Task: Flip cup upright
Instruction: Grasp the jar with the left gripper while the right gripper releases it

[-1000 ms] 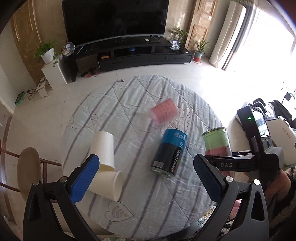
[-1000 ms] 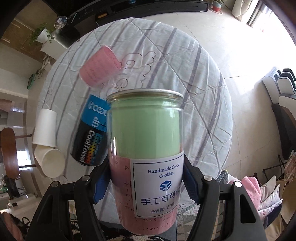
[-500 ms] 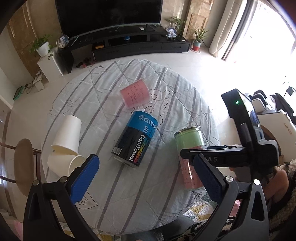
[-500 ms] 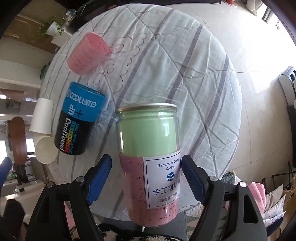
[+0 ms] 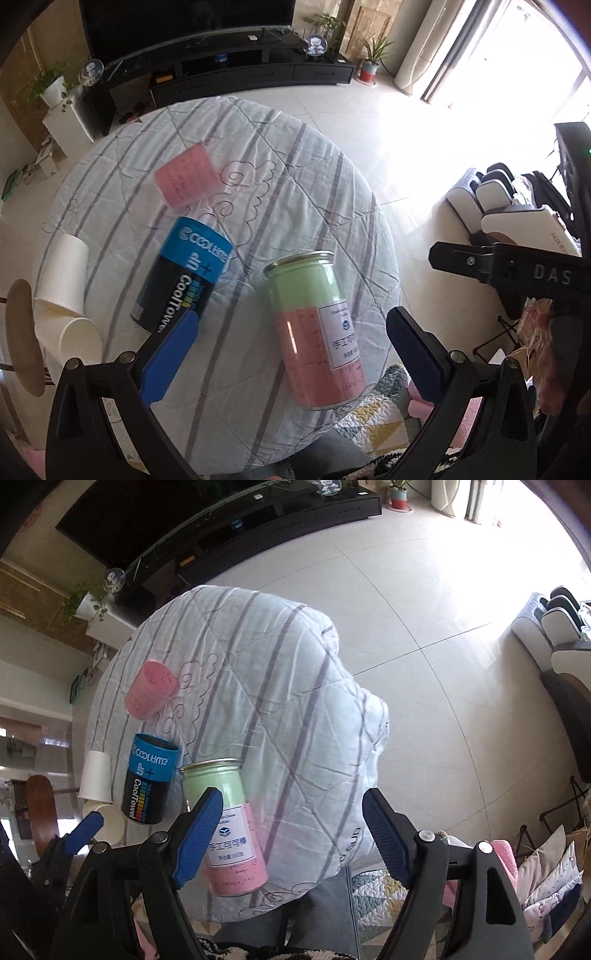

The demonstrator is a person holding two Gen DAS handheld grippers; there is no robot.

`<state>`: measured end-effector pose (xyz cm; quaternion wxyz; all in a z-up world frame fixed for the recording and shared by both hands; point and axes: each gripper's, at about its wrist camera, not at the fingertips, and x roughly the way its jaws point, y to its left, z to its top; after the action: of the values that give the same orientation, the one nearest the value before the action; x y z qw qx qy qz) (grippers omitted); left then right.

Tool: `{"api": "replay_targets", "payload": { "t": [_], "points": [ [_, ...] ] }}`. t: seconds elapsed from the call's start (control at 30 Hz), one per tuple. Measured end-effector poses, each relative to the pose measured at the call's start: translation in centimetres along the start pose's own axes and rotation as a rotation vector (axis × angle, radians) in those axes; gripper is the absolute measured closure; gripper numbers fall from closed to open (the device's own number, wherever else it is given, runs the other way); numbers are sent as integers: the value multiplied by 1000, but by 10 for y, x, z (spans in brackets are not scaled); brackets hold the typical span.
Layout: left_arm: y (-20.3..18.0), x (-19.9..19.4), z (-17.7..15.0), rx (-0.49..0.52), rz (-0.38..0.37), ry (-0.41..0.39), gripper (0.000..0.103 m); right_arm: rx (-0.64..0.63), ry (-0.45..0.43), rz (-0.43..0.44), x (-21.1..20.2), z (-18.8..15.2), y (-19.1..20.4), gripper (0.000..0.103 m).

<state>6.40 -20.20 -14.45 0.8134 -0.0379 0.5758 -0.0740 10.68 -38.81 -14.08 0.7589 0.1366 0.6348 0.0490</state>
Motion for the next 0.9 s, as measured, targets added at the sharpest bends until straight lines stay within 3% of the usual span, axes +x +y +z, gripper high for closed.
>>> {"api": "replay_targets", "payload": {
  "t": [0.13, 0.23, 0.37, 0.53, 0.9],
  "points": [
    [-16, 31, -1, -31, -11, 56, 0, 21, 0, -30, 1, 1, -24, 24],
    [-22, 54, -5, -43, 33, 95, 2, 30, 16, -32, 10, 0, -36, 24],
    [-23, 70, -8, -59, 51, 141, 12, 41, 50, -33, 23, -4, -50, 24],
    [-26, 73, -10, -66, 71, 127, 34, 45, 78, -23, 34, -6, -57, 24],
    [-21, 55, -5, -63, 26, 75, 34, 41, 82, 4, 35, -7, -55, 24]
  ]
}}
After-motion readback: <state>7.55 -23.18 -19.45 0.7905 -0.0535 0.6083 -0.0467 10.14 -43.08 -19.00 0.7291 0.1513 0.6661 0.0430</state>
